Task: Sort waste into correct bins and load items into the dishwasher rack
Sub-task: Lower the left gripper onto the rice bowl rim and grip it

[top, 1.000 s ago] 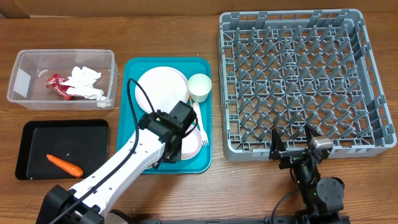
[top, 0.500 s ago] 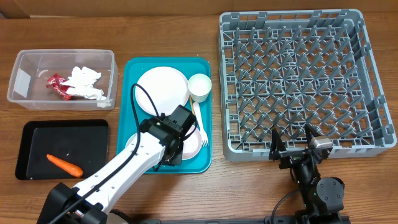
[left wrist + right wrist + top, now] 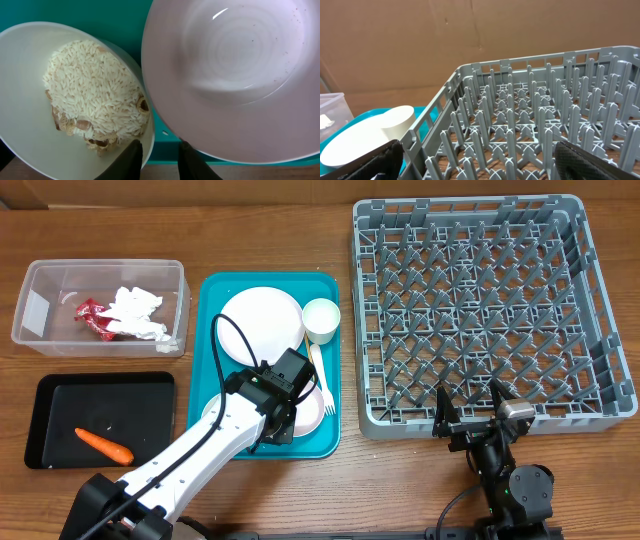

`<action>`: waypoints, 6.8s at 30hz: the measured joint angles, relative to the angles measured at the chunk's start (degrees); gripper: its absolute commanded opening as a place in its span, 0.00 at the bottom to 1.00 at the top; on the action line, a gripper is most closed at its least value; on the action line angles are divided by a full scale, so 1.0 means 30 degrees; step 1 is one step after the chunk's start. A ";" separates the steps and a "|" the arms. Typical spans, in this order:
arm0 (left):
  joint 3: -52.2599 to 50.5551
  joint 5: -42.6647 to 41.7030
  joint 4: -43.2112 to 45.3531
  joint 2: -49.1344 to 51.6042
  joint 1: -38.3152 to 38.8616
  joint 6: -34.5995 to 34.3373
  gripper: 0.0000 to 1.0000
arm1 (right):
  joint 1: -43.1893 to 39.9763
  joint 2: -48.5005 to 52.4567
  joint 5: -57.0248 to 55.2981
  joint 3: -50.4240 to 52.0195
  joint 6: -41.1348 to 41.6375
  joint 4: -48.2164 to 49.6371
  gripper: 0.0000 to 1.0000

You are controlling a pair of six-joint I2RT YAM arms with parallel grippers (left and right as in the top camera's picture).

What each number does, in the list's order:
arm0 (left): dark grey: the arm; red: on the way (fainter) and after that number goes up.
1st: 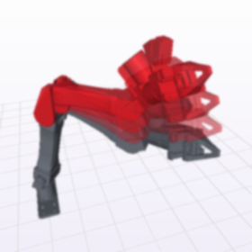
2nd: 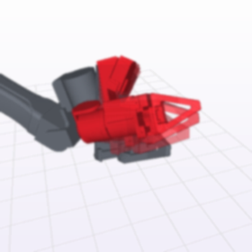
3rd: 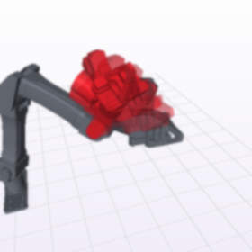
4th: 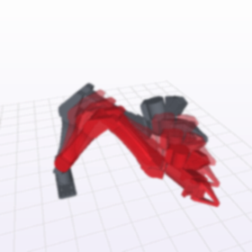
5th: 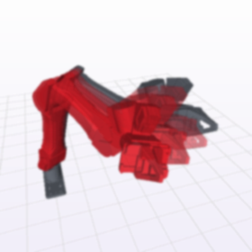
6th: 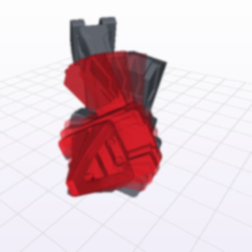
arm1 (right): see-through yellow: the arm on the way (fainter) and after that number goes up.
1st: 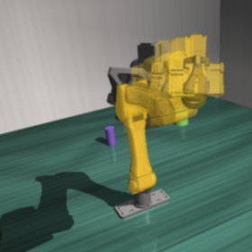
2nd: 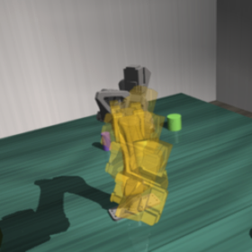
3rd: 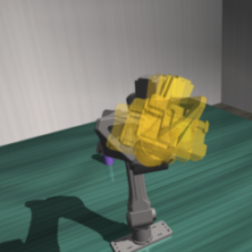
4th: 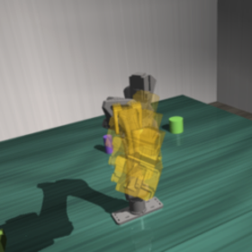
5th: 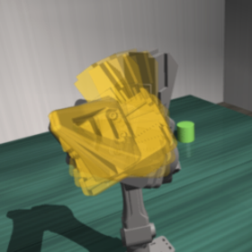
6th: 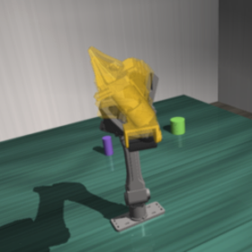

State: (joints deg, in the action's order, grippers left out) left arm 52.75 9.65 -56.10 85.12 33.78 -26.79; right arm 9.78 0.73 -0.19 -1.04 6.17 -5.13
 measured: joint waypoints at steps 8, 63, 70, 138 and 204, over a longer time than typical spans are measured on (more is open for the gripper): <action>0.0000 0.0007 0.0000 0.0000 0.0000 0.0000 0.25 | 0.0000 0.0000 0.0000 0.0000 0.0000 -0.0007 1.00; -0.0845 0.0590 0.1158 0.0000 -0.0291 0.0080 0.21 | 0.0000 0.0000 0.0000 0.0000 0.0000 -0.0007 1.00; -0.1683 0.0583 0.1719 0.0000 -0.0291 0.0080 0.18 | 0.0000 0.0000 0.0000 0.0000 0.0000 -0.0007 1.00; -0.1807 0.0663 0.2193 0.0000 -0.0291 0.0146 0.04 | 0.0000 0.0000 -0.0007 0.0000 -0.0007 -0.0007 1.00; -0.2484 0.1042 0.2812 0.0000 -0.0291 0.0721 0.04 | 0.0000 0.0000 0.0000 0.0000 -0.0007 -0.0022 1.00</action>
State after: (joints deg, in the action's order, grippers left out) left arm 45.30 12.78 -47.66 85.12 32.91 -24.62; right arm 9.78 0.73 -0.19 -1.04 6.15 -5.19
